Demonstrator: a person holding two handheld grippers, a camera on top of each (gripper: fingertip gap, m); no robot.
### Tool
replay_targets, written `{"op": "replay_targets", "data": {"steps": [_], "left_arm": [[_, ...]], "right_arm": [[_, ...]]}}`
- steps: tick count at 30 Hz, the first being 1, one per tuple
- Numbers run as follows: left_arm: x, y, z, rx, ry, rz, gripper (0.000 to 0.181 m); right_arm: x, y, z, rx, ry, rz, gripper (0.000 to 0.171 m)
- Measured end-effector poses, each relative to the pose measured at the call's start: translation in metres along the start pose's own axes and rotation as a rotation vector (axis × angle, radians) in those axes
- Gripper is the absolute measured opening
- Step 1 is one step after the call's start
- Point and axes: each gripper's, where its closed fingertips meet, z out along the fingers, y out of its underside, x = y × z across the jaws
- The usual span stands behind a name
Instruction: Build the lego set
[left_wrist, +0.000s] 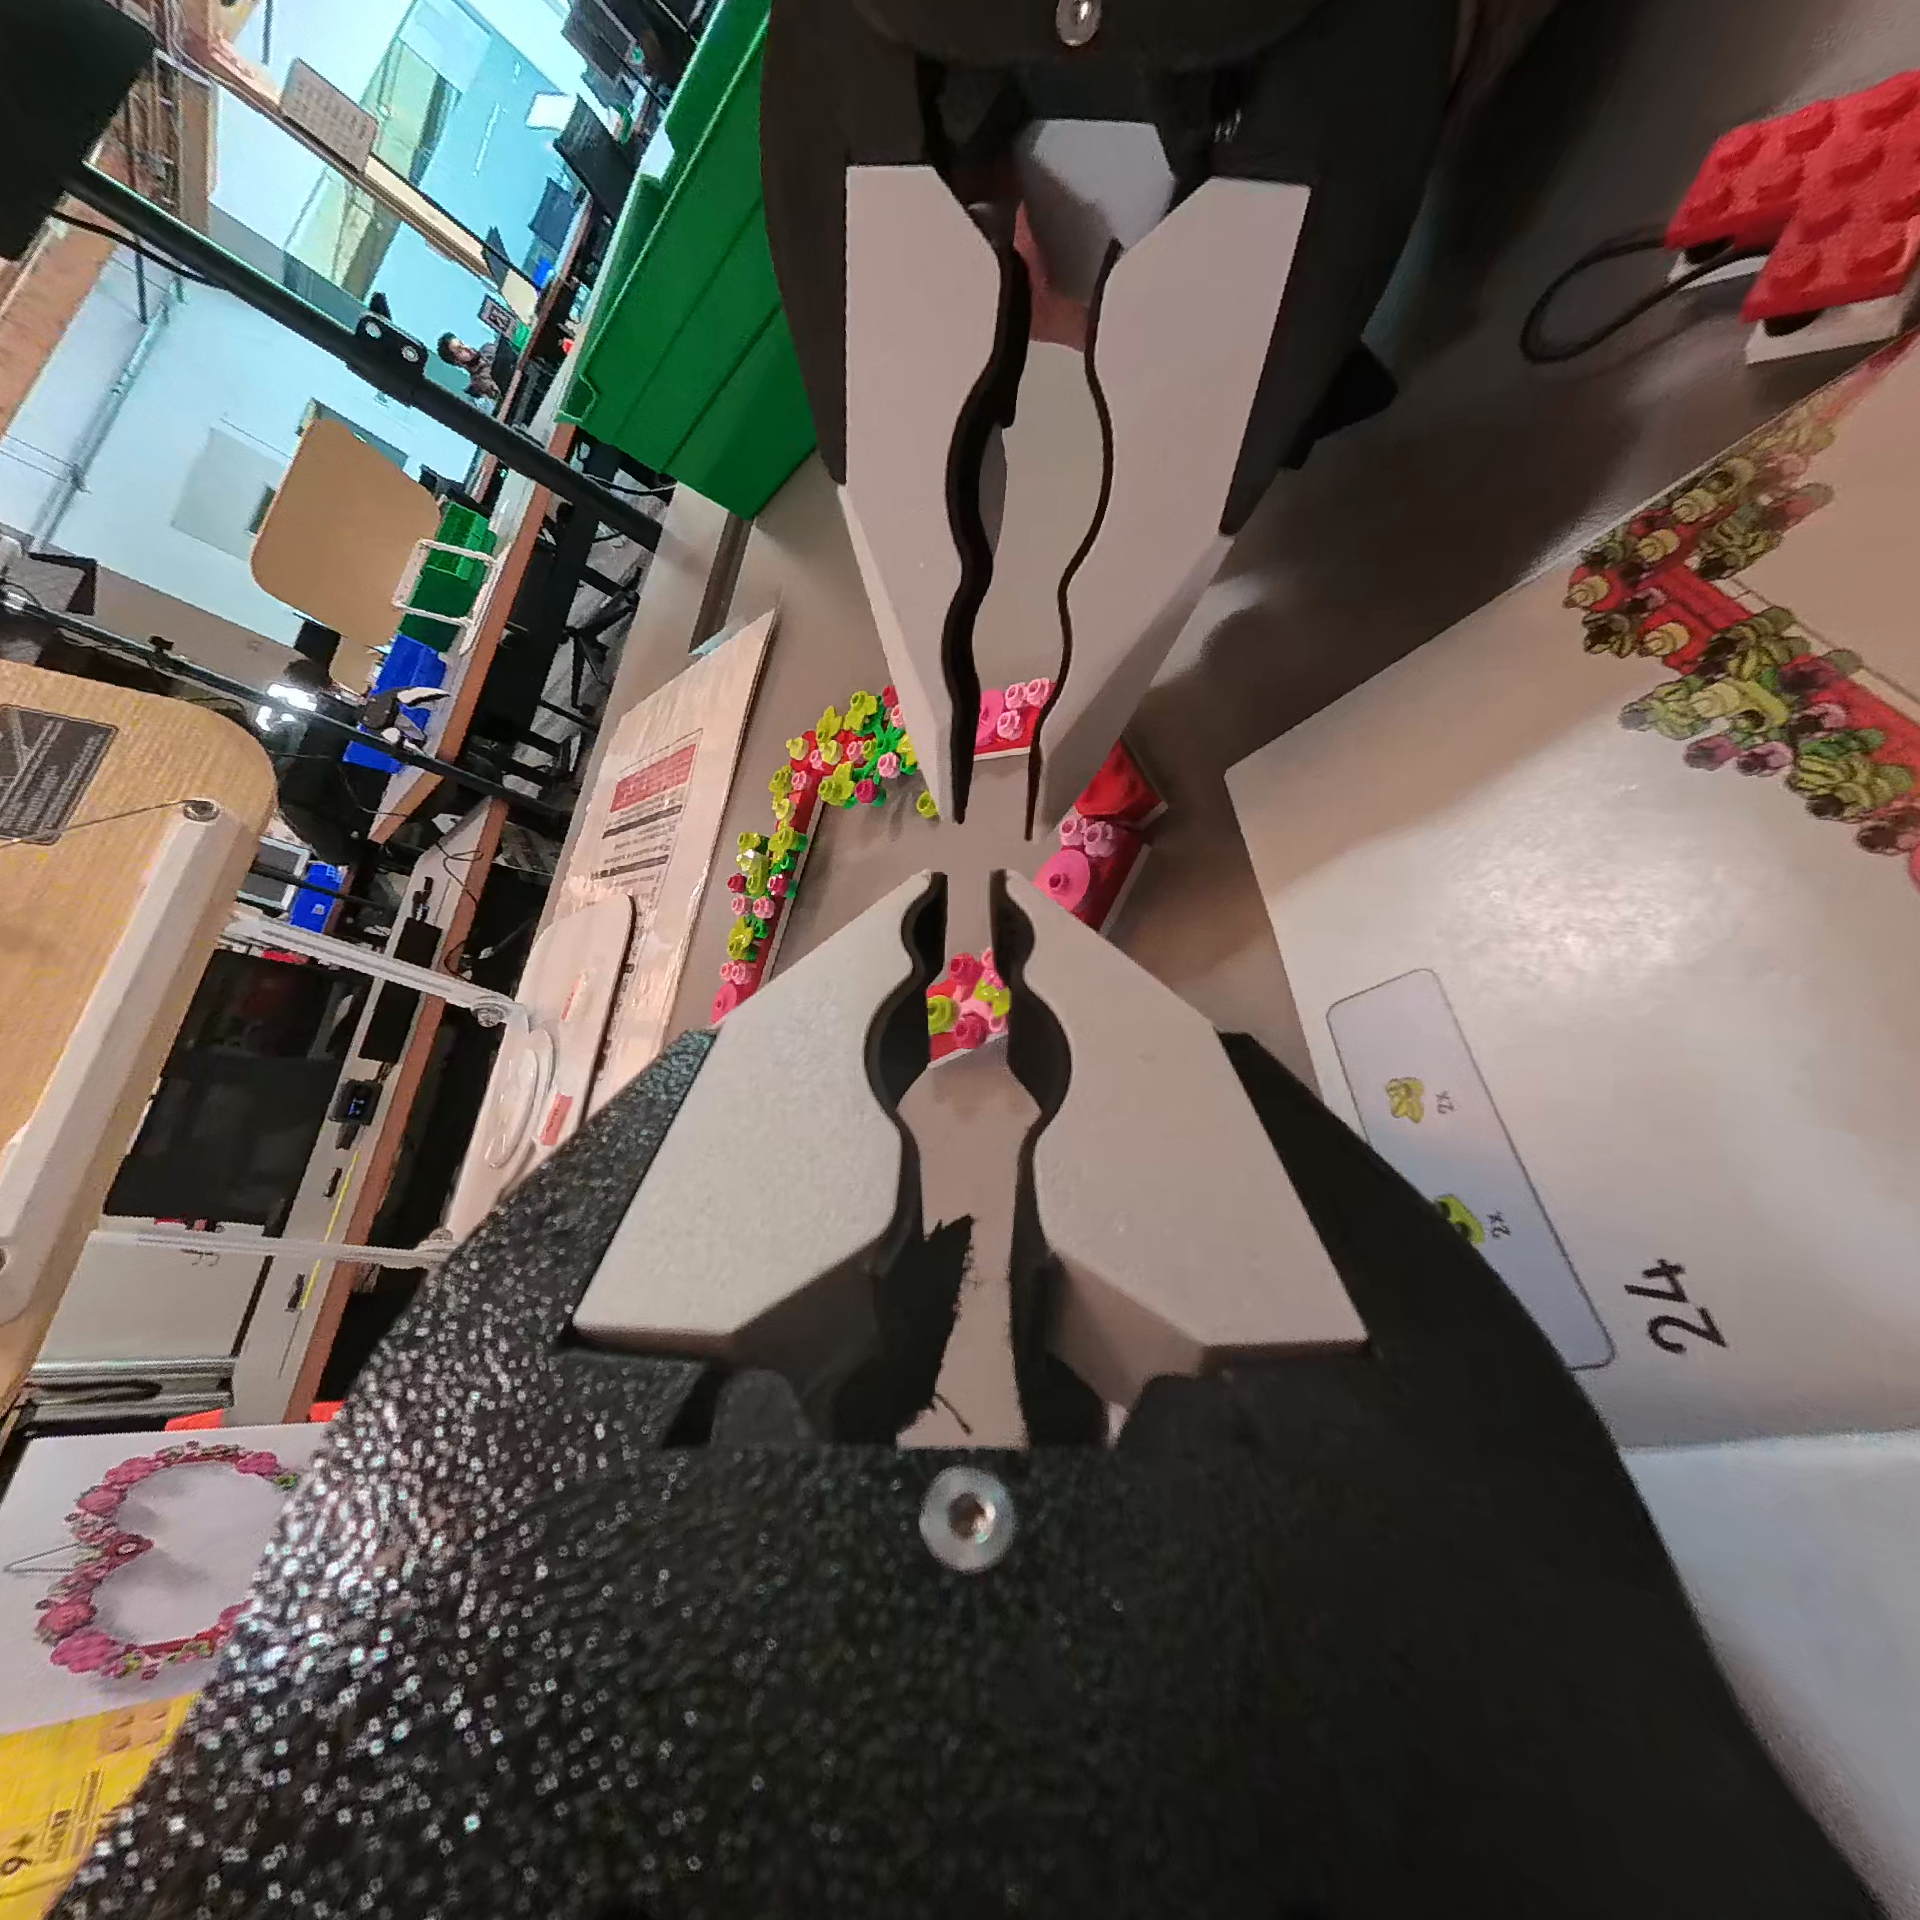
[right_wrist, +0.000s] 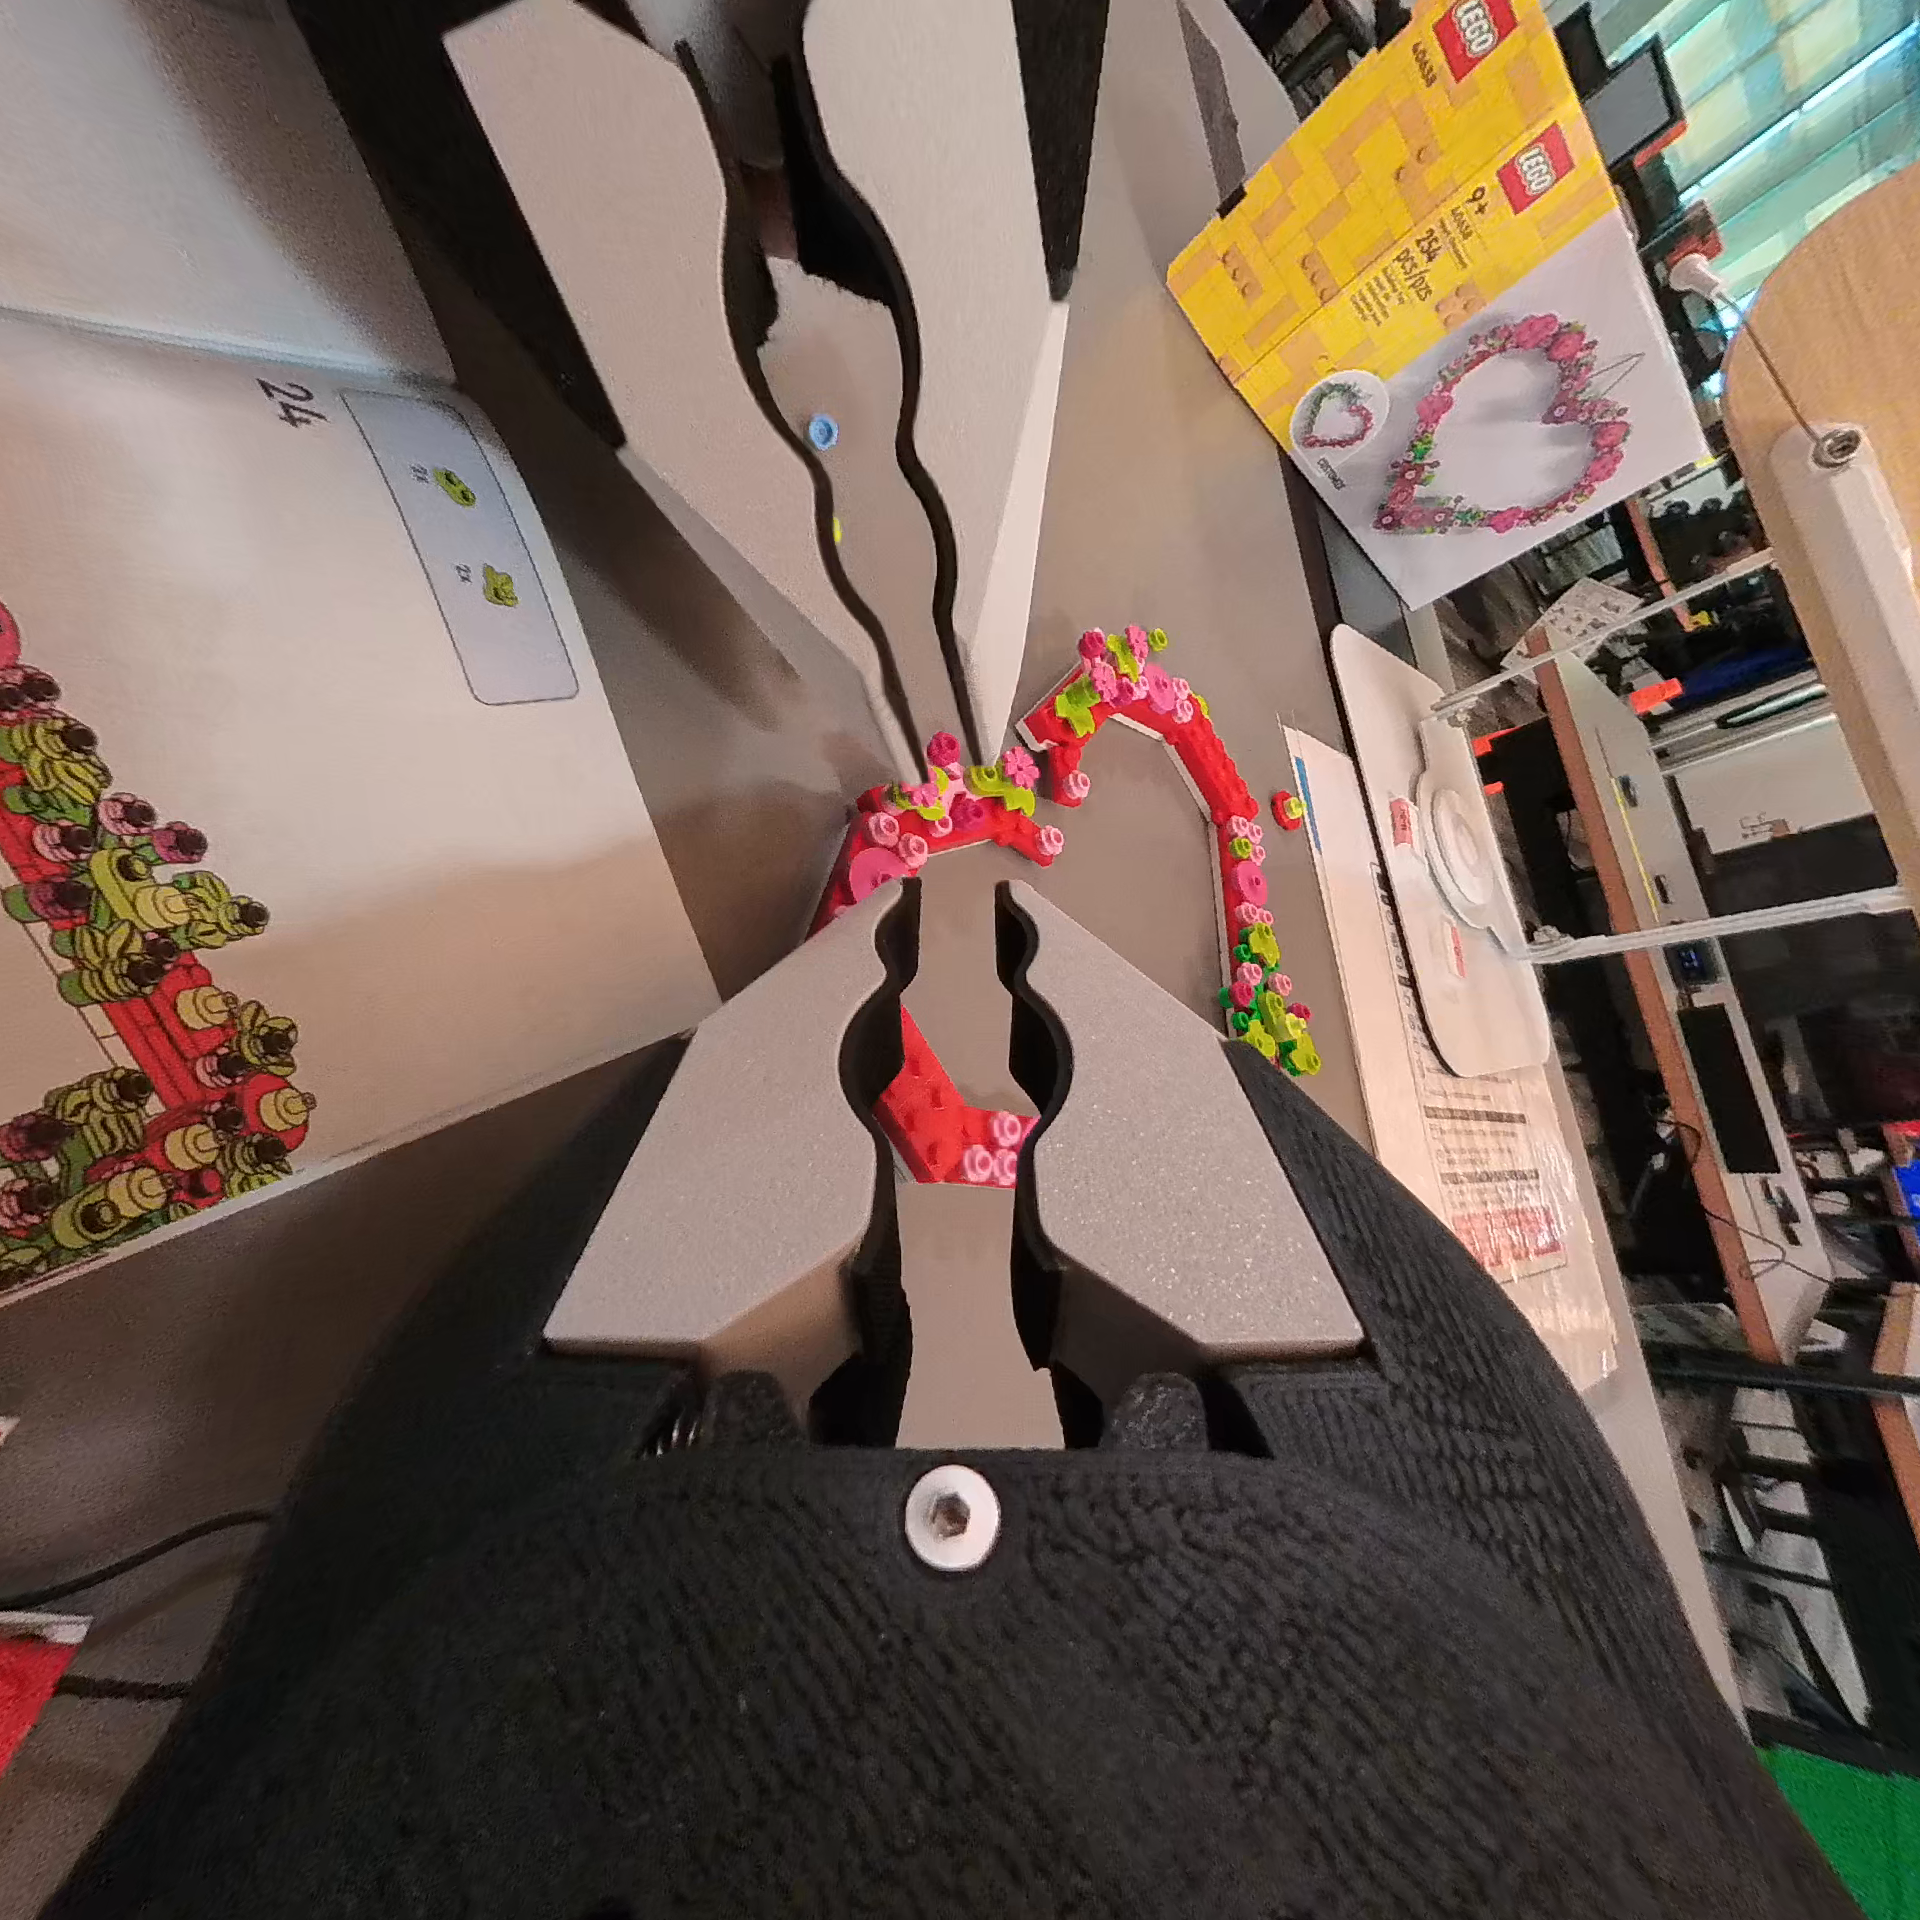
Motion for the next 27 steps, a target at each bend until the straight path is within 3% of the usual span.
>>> {"op": "replay_targets", "data": {"steps": [4,9,24,27], "left_arm": [[-0.001,0.003,0.0,-0.001,0.004,-0.01,0.009],[0.0,0.002,0.003,-0.018,0.029,-0.042,0.035],[0.003,0.004,0.004,-0.019,0.081,-0.085,0.038],[0.004,0.007,0.007,-0.041,0.088,-0.114,0.056]], "right_arm": [[-0.001,0.0,0.0,0.0,-0.006,0.002,0.013],[-0.004,0.004,0.001,-0.039,-0.045,0.022,0.017],[-0.009,-0.002,0.0,-0.02,-0.066,0.039,0.02],[-0.01,-0.002,0.0,-0.021,-0.066,0.04,0.025]]}}
